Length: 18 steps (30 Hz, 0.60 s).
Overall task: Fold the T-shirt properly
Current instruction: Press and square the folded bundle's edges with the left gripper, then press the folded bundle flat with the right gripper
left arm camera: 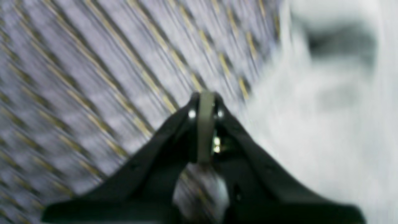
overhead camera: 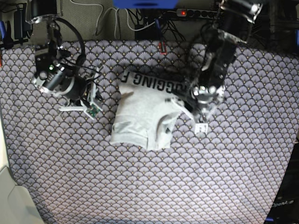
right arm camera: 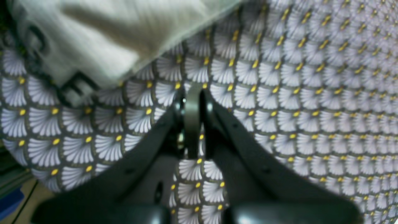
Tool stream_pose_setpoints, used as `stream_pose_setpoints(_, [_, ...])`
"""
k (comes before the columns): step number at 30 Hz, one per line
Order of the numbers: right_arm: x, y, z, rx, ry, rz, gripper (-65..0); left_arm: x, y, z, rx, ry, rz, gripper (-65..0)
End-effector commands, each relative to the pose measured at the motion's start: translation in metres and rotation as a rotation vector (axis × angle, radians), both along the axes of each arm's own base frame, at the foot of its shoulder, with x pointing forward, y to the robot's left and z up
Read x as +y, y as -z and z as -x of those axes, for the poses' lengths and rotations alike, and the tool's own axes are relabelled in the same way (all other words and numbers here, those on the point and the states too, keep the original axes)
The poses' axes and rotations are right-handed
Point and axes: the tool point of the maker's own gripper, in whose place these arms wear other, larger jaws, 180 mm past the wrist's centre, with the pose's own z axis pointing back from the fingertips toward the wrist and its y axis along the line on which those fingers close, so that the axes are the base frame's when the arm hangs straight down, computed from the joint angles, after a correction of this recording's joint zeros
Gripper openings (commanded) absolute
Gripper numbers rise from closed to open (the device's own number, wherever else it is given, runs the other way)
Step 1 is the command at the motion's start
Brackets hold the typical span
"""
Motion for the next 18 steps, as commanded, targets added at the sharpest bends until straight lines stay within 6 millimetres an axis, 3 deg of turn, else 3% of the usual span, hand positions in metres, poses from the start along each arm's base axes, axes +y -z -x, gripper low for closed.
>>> stream_pose_setpoints(1, [0.000,-0.011,-0.006,-0.038,-0.007,-0.006,-65.0,-0.004,-0.017,-0.013,-0.070,-0.005,0.003,-64.6])
stream_pose_setpoints(7, [-0.003,-0.008,-0.001,-0.028,-0.002,-0.001,-65.0,-0.013,0.005,0.023,0.004,-0.008,0.028,-64.6])
stream_pose_setpoints(10, [-0.014,-0.011,0.000,-0.036,0.031,0.004,-65.0,-0.020,0.012,0.040,0.032,0.000,0.049,-64.6])
stream_pose_setpoints(16, [-0.017,-0.021,0.000,-0.066,0.044,0.003,-65.0,-0.032,0.015,0.049,0.049,0.000,0.083,-64.6])
stream_pose_setpoints(18, [-0.016,-0.021,0.003,-0.065,0.041,0.003,-65.0,-0.046,0.015,0.054,0.058,0.023,0.101,-64.6])
